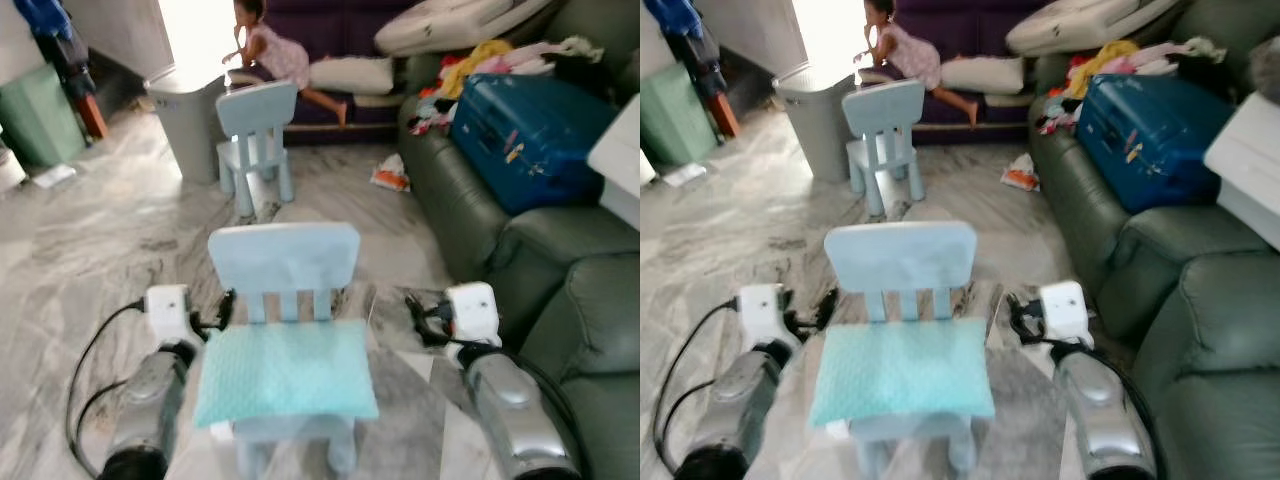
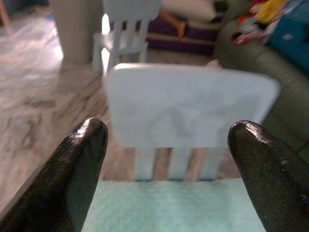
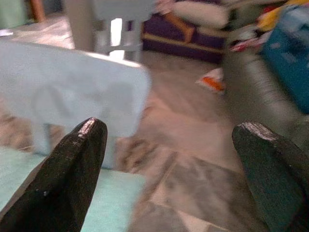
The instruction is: Move the pillow to the sofa
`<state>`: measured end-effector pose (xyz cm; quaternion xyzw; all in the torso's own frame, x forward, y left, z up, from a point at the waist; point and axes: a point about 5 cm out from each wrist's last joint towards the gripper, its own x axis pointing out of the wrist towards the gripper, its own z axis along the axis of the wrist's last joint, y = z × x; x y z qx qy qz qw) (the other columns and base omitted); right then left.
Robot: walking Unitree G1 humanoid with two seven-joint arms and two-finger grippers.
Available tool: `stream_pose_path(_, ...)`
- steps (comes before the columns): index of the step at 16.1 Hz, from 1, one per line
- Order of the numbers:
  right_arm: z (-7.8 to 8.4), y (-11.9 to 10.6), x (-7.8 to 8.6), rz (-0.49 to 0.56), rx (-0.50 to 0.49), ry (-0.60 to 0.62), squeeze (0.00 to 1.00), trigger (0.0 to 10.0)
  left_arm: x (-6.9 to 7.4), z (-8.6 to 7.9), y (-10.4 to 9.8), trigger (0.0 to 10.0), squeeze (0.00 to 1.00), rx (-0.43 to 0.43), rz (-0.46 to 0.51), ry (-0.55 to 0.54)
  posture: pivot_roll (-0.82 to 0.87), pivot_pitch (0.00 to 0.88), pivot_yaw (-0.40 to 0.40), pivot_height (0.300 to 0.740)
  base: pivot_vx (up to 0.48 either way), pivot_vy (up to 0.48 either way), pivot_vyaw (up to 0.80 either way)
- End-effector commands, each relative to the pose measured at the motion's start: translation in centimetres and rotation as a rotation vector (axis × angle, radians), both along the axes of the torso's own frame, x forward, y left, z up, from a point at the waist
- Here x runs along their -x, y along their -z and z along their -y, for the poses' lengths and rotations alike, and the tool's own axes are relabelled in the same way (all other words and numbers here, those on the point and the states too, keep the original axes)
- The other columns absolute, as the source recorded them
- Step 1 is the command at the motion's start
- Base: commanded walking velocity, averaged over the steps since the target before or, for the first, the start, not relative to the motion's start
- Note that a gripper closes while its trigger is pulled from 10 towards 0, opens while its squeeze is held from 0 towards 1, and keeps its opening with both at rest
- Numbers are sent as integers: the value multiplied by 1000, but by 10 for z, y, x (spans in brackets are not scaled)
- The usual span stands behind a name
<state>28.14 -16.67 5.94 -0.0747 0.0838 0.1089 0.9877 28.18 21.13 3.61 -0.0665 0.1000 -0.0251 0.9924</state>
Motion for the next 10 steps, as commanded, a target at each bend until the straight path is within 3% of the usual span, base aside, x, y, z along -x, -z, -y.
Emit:
stream_pose_path(1,5,-4,-1,14,10,11,0,10000,-5,3,-5,10000,0,1,17,5,-134,0,21,740,442,0,0)
stream_pose_path(2,5,-3,-1,14,11,11,0,10000,-5,3,-5,10000,0,3,17,4,-134,0,21,740,442,0,0)
stream_pose_path(6,6,-2,0,8,12,6,0,10000,-4,-3,-2,10000,0,36,-25,-67,-127,0,17,740,0,0,0)
stream_pose_path(9,5,-1,-1,4,13,3,0,10000,-4,-2,-1,10000,0,53,-30,-65,-126,0,17,740,0,0,0)
stream_pose_path(10,5,-1,-1,4,13,3,0,10000,-5,-1,-1,10000,0,60,-38,-56,-127,0,16,740,0,398,0)
